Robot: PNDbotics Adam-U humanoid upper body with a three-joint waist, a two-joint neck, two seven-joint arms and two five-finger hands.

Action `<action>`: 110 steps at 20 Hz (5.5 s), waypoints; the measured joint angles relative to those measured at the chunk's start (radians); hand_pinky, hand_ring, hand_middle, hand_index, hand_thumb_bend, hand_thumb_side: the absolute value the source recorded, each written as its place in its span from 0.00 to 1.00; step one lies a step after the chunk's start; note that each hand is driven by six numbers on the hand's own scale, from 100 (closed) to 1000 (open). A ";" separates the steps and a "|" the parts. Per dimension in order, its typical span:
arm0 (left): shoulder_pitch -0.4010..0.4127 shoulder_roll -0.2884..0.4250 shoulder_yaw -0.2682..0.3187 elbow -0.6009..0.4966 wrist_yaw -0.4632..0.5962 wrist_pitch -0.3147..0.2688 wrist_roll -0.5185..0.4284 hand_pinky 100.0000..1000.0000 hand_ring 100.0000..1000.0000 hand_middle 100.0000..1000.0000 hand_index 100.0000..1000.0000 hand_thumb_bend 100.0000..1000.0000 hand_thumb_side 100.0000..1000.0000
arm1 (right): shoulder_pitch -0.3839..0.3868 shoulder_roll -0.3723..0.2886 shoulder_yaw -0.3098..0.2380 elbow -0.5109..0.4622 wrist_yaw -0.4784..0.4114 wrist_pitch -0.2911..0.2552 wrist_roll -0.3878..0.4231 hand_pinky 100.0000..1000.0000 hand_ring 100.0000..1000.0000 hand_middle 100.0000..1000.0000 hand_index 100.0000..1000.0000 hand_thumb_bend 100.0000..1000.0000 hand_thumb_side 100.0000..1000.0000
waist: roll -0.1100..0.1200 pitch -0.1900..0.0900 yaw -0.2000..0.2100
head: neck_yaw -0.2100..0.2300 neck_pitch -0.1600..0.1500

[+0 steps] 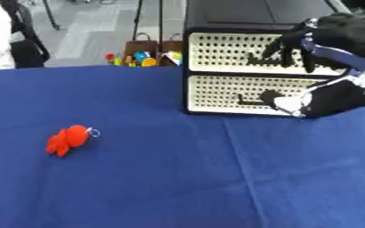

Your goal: Pick up objects from table and place into drawer.

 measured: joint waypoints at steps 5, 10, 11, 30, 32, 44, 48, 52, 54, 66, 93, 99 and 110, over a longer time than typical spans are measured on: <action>0.001 0.000 0.000 0.000 0.001 0.000 -0.003 0.47 0.67 0.67 0.87 0.51 0.79 | -0.020 0.012 0.004 0.000 0.017 0.035 0.053 0.17 0.41 0.49 0.89 0.28 0.66 | 0.000 0.000 0.002 | -0.002 -0.006; 0.001 0.000 0.000 0.000 0.003 -0.001 -0.003 0.47 0.67 0.67 0.87 0.51 0.79 | -0.028 0.018 0.006 0.000 0.023 0.065 0.109 0.04 0.32 0.36 0.89 0.26 0.68 | -0.001 0.000 0.004 | -0.002 -0.008; 0.001 0.000 0.000 0.000 0.004 -0.001 -0.003 0.47 0.67 0.66 0.87 0.51 0.79 | -0.028 0.019 0.006 0.000 0.023 0.069 0.116 0.04 0.32 0.35 0.89 0.26 0.68 | -0.001 0.000 0.004 | -0.002 -0.008; 0.001 0.000 -0.006 0.000 0.008 -0.003 -0.006 0.47 0.67 0.65 0.84 0.51 0.80 | -0.077 0.061 0.017 0.101 0.029 0.090 0.111 0.00 0.26 0.27 0.88 0.23 0.64 | -0.005 0.003 0.015 | -0.006 -0.029; 0.001 0.000 -0.006 0.000 0.009 -0.003 -0.006 0.47 0.67 0.65 0.84 0.51 0.79 | -0.081 0.063 0.019 0.117 0.034 0.089 0.111 0.00 0.26 0.27 0.88 0.23 0.64 | -0.005 0.003 0.018 | -0.009 -0.033; 0.001 -0.001 -0.006 0.000 0.009 -0.004 -0.008 0.47 0.67 0.65 0.84 0.51 0.80 | -0.099 0.091 0.042 0.217 0.058 0.078 0.124 0.01 0.26 0.27 0.88 0.24 0.63 | -0.005 0.008 0.027 | -0.015 -0.037; 0.001 -0.001 -0.006 0.000 0.010 -0.004 -0.008 0.47 0.67 0.65 0.83 0.51 0.80 | -0.106 0.102 0.049 0.253 0.077 0.074 0.128 0.01 0.26 0.27 0.88 0.25 0.63 | -0.005 0.012 0.028 | -0.016 -0.042; 0.001 -0.001 -0.006 0.000 0.010 -0.004 -0.008 0.47 0.67 0.65 0.84 0.51 0.80 | -0.108 0.107 0.054 0.281 0.091 0.070 0.129 0.01 0.26 0.27 0.88 0.25 0.63 | -0.006 0.012 0.029 | -0.017 -0.042; 0.001 -0.001 -0.006 0.000 0.010 -0.004 -0.008 0.47 0.67 0.65 0.84 0.51 0.80 | -0.109 0.110 0.054 0.291 0.095 0.069 0.129 0.01 0.26 0.27 0.88 0.25 0.63 | -0.006 0.012 0.029 | -0.018 -0.043; 0.001 -0.001 -0.007 0.000 0.013 -0.004 -0.008 0.47 0.67 0.65 0.84 0.51 0.80 | -0.113 0.122 0.052 0.341 0.111 0.061 0.117 0.01 0.27 0.27 0.87 0.27 0.63 | -0.005 0.013 0.029 | -0.020 -0.052; 0.001 -0.001 -0.012 0.000 0.017 -0.004 -0.008 0.47 0.67 0.65 0.84 0.50 0.80 | -0.080 0.103 0.058 0.305 0.113 0.083 0.061 0.00 0.22 0.21 0.72 0.00 0.51 | -0.006 0.019 0.034 | -0.028 -0.060; 0.001 -0.002 -0.012 0.000 0.017 -0.005 -0.009 0.47 0.67 0.65 0.84 0.50 0.80 | -0.080 0.105 0.073 0.323 0.148 0.077 0.047 0.00 0.21 0.20 0.70 0.08 0.44 | -0.007 0.019 0.040 | -0.030 -0.061; 0.000 -0.009 -0.012 0.000 0.018 -0.006 -0.010 0.47 0.67 0.65 0.84 0.49 0.81 | -0.080 0.106 0.082 0.332 0.178 0.059 0.044 0.00 0.19 0.18 0.66 0.04 0.43 | -0.010 0.019 0.042 | -0.035 -0.061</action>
